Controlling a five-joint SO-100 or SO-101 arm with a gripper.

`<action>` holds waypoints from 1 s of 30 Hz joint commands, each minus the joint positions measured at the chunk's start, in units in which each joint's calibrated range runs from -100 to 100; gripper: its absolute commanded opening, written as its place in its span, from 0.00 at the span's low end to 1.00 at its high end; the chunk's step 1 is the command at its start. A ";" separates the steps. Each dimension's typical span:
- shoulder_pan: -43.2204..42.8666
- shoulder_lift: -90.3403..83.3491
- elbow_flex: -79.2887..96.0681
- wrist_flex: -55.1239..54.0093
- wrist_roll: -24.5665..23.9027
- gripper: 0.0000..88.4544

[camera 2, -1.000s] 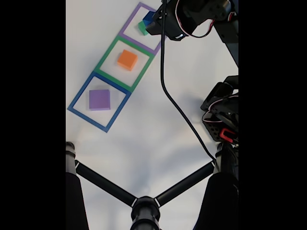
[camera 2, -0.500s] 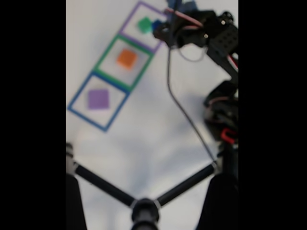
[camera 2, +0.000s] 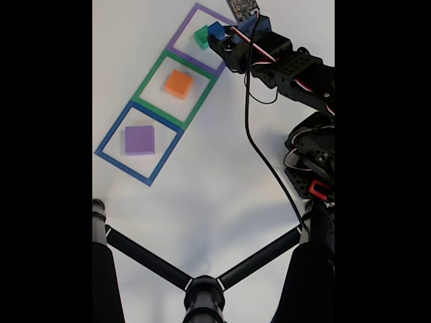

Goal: Tower of hanoi

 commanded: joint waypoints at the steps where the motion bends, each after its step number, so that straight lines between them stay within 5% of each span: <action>1: 0.78 3.76 -0.51 -7.31 0.00 0.00; 30: 1.16 25.47 -9.42 -24.39 0.00 0.00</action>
